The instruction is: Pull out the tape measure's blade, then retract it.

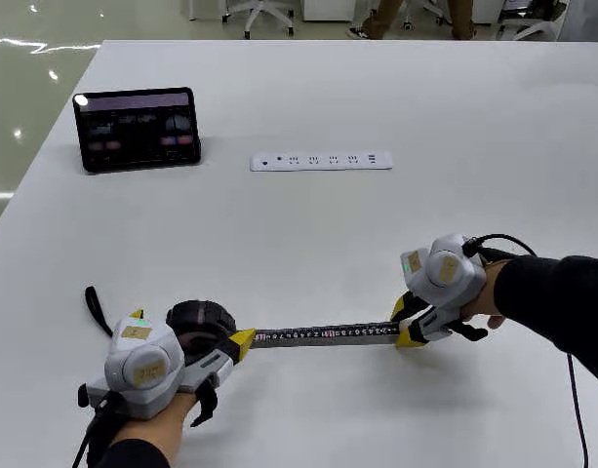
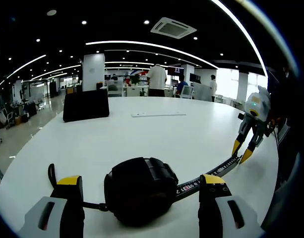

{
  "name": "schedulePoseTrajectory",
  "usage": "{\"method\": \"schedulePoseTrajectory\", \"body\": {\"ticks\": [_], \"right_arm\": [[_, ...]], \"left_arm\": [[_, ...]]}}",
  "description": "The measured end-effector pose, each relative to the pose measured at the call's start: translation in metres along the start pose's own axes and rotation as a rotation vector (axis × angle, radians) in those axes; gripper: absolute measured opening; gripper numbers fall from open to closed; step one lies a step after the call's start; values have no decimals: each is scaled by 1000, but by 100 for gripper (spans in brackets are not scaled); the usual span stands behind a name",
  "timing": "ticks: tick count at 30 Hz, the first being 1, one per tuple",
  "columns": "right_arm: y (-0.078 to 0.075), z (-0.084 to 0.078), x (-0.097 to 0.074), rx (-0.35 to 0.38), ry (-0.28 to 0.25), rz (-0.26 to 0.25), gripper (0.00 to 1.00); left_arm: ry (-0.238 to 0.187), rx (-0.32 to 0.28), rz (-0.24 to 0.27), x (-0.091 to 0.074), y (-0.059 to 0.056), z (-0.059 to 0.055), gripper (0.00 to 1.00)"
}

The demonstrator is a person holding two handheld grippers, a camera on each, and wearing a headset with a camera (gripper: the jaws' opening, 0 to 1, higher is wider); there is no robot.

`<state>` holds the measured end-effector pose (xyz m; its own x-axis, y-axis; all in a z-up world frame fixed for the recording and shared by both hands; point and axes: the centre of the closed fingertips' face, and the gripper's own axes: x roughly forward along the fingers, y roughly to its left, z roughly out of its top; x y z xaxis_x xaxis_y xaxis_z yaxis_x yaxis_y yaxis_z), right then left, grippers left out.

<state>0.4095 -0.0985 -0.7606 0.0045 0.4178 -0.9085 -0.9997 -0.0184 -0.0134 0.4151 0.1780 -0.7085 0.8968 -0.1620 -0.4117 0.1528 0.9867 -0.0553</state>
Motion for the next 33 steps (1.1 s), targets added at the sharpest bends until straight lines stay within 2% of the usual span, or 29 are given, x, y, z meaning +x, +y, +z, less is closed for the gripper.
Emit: {"method": "schedulePoseTrajectory", "body": {"ticks": [5,11,13,15,16,17,18,21,24,26,30,33], "right_arm": [[3,1,0,-16,10,10,12],[5,2,1,-34,42,3,12],[5,2,2,-21,60,-7,11],[4,2,2,-5,81,-14,11],[5,1,2,33,88,-17,11],[5,1,2,79,97,-18,11],[2,2,2,55,95,-16,11],[2,2,2,80,109,-16,11],[2,2,3,104,121,-22,11],[3,1,3,98,121,-24,11],[3,1,3,84,113,-24,11],[2,0,2,86,99,-25,11]], "left_arm": [[-4,-6,-10,1,-3,2,91],[16,-34,-17,2,-5,0,83],[18,-41,-3,5,-2,1,82],[28,-13,31,7,3,0,82],[28,-15,36,8,4,1,81],[38,-41,39,9,5,-1,80],[43,-56,42,10,6,-2,78],[50,-66,41,10,4,-3,74],[61,-101,28,10,0,-4,66],[69,-89,44,11,4,-6,62],[72,-72,43,10,2,-6,62],[101,-15,49,11,0,-8,61]]}}
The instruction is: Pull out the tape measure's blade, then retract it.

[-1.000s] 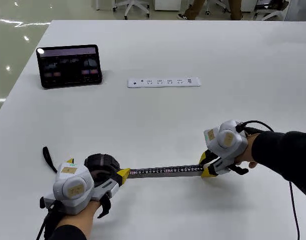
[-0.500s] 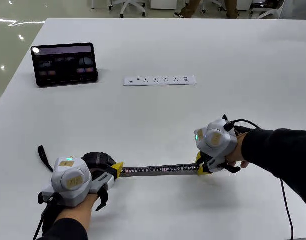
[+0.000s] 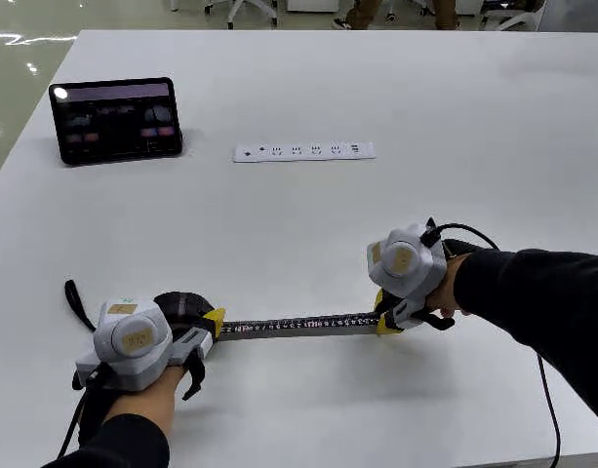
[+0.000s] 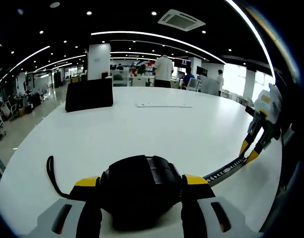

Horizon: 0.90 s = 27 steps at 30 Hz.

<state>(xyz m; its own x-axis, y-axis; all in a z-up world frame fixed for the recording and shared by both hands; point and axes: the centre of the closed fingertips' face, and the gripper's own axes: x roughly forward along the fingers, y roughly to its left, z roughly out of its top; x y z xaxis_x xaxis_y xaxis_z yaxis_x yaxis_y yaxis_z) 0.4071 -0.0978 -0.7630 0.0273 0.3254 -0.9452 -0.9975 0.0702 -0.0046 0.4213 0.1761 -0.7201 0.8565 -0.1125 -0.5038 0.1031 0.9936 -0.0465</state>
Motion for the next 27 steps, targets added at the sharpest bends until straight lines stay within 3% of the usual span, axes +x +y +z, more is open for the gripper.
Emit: {"method": "schedulePoseTrajectory", "body": {"ticks": [10,27], "right_arm": [[0,0,0,-9,-55,-8,10],[1,2,0,-8,-61,-7,10]], "left_arm": [[35,18,6,0,0,-3,59],[35,4,1,0,2,-2,59]]}}
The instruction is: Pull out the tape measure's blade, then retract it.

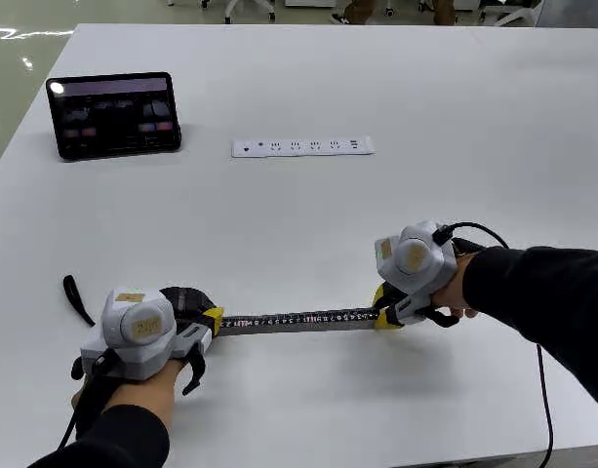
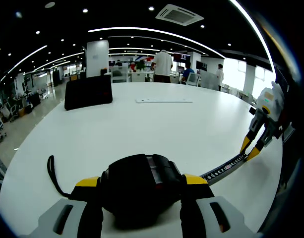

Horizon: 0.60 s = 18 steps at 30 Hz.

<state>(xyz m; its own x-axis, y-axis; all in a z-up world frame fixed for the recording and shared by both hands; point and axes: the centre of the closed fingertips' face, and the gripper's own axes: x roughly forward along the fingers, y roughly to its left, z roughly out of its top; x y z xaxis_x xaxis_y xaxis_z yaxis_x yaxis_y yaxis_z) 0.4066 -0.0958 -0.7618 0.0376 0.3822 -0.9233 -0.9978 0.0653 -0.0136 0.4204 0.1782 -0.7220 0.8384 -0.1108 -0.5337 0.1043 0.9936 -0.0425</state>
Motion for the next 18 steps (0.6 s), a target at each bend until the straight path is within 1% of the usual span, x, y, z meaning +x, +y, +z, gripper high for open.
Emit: {"method": "schedulePoseTrajectory", "body": {"ticks": [3,5,9,18], "right_arm": [[-1,1,0,9,2,-2,10],[-1,2,0,37,1,-6,10],[-2,4,1,65,-10,-11,10],[0,11,4,62,-18,-18,11]], "left_arm": [[2,-2,-1,0,0,0,59],[2,-2,0,0,0,0,59],[6,-5,-3,0,0,0,59],[9,-9,-6,0,0,0,59]]}}
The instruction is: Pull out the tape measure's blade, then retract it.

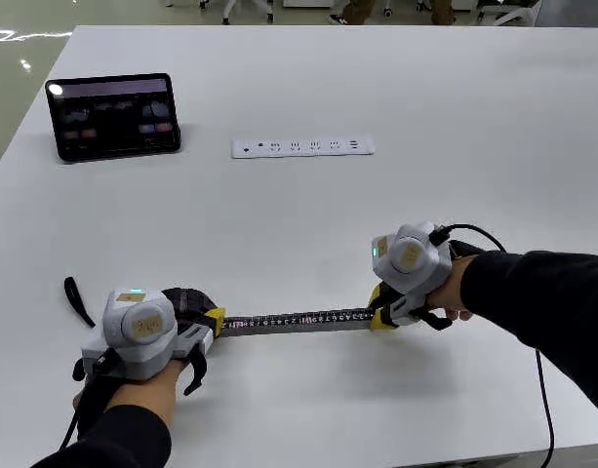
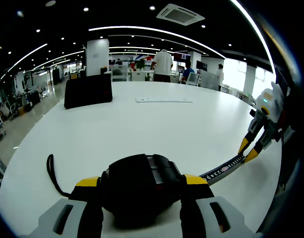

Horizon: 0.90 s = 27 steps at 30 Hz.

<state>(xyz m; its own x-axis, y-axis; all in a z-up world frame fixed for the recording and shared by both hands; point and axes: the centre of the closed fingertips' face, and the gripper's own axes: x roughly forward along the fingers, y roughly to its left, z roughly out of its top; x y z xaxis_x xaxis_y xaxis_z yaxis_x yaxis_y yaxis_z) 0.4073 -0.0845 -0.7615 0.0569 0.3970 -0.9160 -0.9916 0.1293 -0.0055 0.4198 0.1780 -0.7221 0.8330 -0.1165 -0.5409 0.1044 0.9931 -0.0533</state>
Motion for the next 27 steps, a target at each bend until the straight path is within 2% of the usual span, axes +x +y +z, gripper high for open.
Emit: {"method": "schedulePoseTrajectory", "body": {"ticks": [27], "right_arm": [[1,13,5,-2,-19,-4,11]], "left_arm": [[7,-10,-6,2,0,0,59]]}}
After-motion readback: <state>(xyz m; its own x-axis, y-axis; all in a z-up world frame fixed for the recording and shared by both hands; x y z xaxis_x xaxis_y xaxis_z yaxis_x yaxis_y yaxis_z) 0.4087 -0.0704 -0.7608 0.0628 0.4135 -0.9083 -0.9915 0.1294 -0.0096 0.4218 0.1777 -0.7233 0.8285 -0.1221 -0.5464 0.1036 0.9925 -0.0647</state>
